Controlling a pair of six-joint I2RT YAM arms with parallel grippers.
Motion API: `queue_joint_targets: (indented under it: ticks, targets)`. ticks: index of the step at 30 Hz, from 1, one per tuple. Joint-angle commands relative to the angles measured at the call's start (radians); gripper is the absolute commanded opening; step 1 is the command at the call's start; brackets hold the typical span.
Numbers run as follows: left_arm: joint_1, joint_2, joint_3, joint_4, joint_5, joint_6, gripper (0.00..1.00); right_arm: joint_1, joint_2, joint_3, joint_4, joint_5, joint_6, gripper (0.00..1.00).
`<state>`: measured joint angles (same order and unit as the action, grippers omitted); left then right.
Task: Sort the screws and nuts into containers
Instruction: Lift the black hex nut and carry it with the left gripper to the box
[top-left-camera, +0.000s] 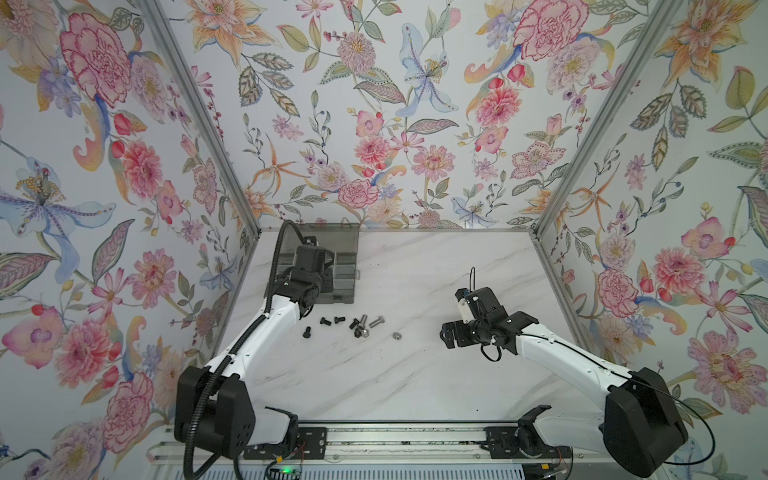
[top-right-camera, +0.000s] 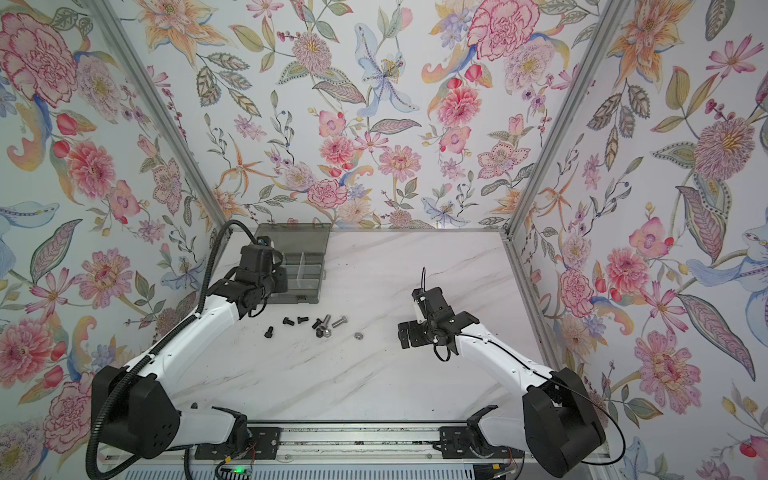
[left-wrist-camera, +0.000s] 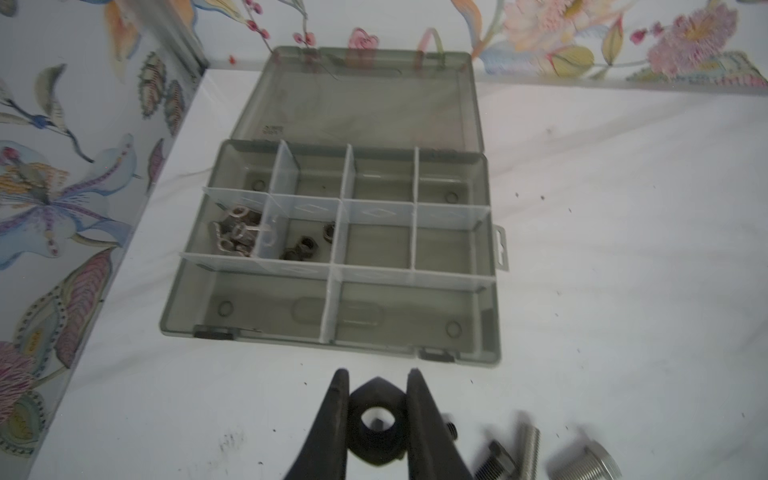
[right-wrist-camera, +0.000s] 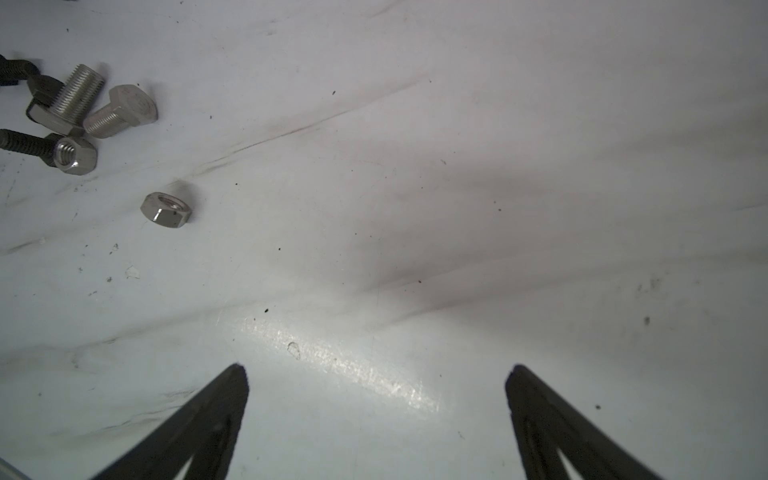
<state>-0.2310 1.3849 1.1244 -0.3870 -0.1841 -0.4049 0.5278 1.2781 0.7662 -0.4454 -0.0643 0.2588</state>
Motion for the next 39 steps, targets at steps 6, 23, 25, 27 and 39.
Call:
queue_joint_targets:
  ticks: [6, 23, 25, 27, 39]
  targets:
    - [0.201, 0.231, 0.164, 0.132, 0.111, 0.102, 0.00, 0.002, -0.018, 0.002, -0.017, -0.012, 0.013, 0.99]
    - [0.267, 0.531, 0.230, 0.256, 0.210, 0.084, 0.00, 0.001, -0.022, -0.001, -0.020, -0.012, 0.010, 0.99]
    - [0.267, 0.541, 0.250, 0.214, 0.218, 0.093, 0.00, 0.002, -0.025, -0.006, -0.018, -0.010, 0.011, 0.99]
    - [0.268, 0.538, 0.243, 0.219, 0.209, 0.095, 0.00, 0.001, -0.031, -0.013, -0.018, -0.008, 0.011, 0.99]
    - [0.268, 0.552, 0.269, 0.169, 0.196, 0.104, 0.29, 0.001, -0.042, -0.015, -0.022, -0.007, 0.014, 0.99]
